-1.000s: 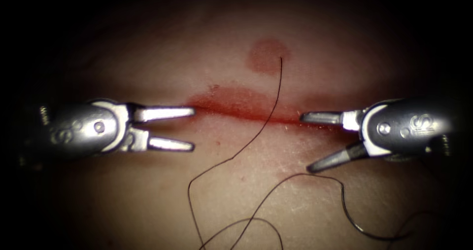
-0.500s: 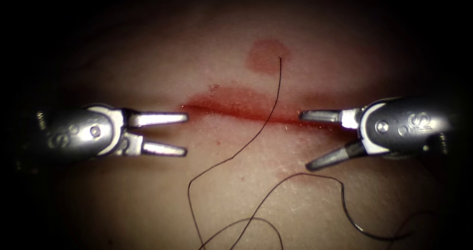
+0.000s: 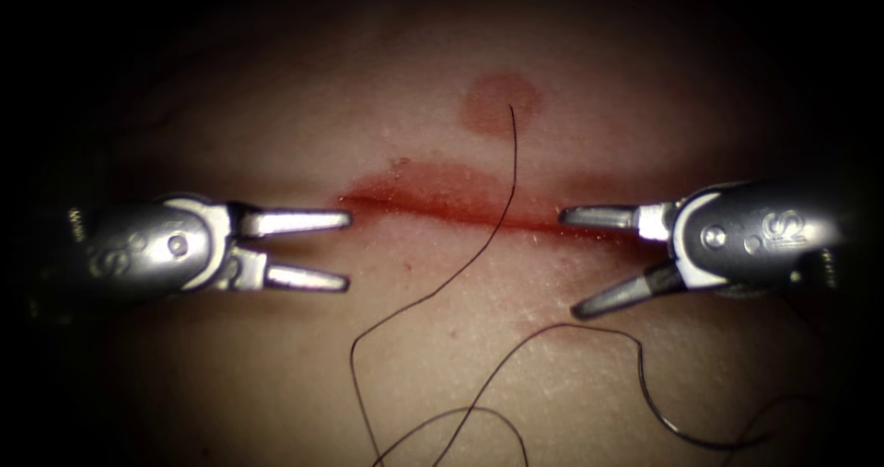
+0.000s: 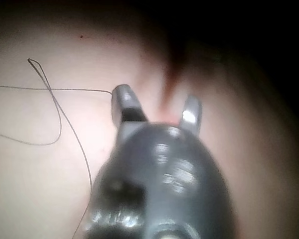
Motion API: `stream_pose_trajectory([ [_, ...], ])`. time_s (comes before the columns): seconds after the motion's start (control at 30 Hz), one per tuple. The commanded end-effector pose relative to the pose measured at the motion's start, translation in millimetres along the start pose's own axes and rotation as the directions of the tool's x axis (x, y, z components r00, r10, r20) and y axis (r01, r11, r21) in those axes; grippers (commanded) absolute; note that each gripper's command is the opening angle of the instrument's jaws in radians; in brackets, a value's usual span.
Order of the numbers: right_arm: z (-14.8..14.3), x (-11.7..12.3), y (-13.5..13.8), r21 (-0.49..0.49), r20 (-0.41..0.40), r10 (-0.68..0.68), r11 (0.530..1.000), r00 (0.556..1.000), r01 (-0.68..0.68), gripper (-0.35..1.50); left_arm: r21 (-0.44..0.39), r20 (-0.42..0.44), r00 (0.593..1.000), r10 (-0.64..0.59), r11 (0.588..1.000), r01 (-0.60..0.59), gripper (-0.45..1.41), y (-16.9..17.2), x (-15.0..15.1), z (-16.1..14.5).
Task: Wound Closure
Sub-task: Short suture end cannot be grabbed. Pull suture through to try again.
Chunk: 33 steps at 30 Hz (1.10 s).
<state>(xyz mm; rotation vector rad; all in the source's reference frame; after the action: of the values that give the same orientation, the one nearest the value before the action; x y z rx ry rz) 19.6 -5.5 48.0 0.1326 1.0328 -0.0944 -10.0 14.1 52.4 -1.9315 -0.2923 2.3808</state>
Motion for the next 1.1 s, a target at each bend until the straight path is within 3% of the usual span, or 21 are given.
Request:
stream_pose_trajectory([
  [0.03,0.8,-0.2,-0.3,0.002,-0.001,0.0,1.0,1.0,0.0,1.23,-0.002,-0.002,1.0,0.0,1.0,0.0,0.11,0.0,-0.5,0.8],
  [1.1,0.8,-0.2,-0.3,0.002,-0.001,0.0,1.0,1.0,0.0,1.23,-0.002,-0.002,1.0,0.0,1.0,0.0,0.11,0.0,-0.5,0.8],
])
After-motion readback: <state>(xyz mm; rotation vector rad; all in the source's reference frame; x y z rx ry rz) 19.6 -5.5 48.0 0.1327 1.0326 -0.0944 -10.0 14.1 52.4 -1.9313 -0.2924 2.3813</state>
